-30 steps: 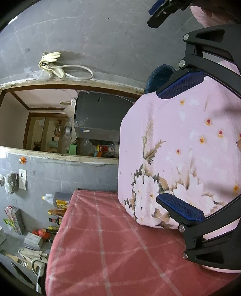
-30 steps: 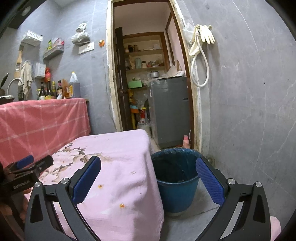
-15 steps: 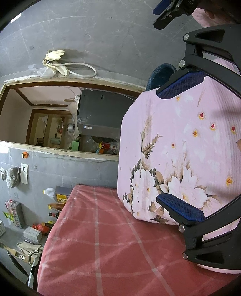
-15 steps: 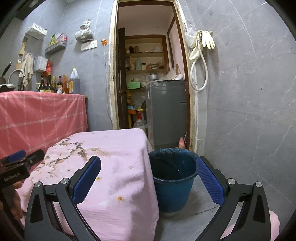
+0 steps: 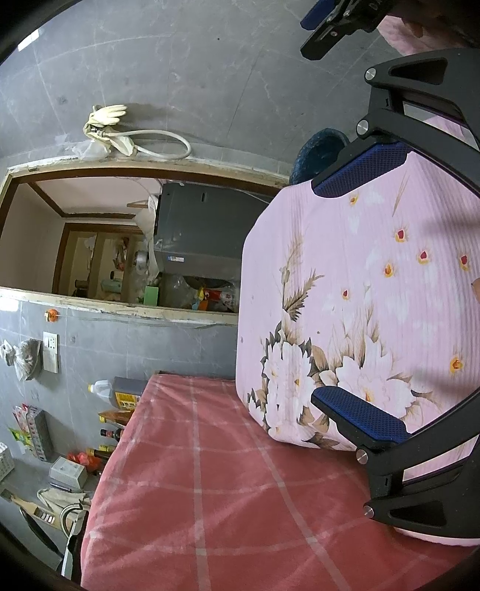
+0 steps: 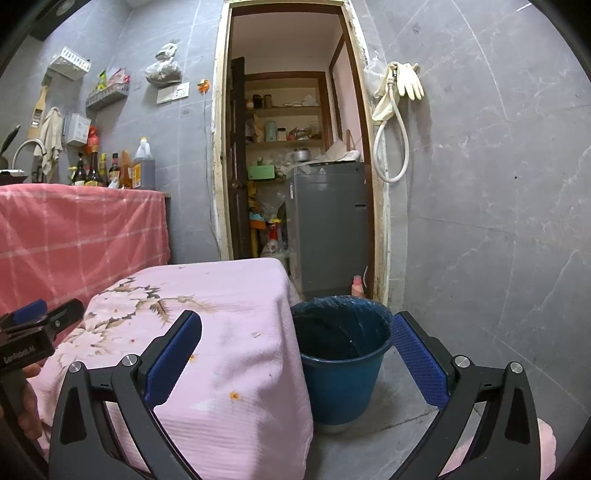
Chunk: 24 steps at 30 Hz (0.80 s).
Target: Collect trash
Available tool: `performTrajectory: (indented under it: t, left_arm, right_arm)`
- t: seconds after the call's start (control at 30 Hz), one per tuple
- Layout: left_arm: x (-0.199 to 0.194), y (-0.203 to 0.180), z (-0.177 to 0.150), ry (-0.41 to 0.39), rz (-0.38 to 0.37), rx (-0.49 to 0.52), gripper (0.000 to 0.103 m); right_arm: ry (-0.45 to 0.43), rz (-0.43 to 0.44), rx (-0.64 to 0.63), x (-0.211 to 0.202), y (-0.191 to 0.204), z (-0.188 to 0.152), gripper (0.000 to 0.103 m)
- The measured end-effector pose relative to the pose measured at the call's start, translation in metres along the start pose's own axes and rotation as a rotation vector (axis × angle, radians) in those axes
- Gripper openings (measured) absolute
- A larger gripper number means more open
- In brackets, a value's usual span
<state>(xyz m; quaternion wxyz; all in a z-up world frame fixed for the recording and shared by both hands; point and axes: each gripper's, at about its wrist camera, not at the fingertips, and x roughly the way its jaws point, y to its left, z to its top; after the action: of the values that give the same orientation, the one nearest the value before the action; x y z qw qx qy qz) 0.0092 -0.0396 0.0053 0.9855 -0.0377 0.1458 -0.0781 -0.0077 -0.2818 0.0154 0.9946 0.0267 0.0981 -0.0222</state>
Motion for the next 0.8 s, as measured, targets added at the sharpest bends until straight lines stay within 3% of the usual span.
performTrajectory:
  t: [0.8]
  left_arm:
    - [-0.0003,0.0026,-0.0011,-0.005,-0.005,0.01,0.1]
  right_arm:
    - [-0.005,-0.002,0.007,-0.0014,-0.0029,0.0009,0.103]
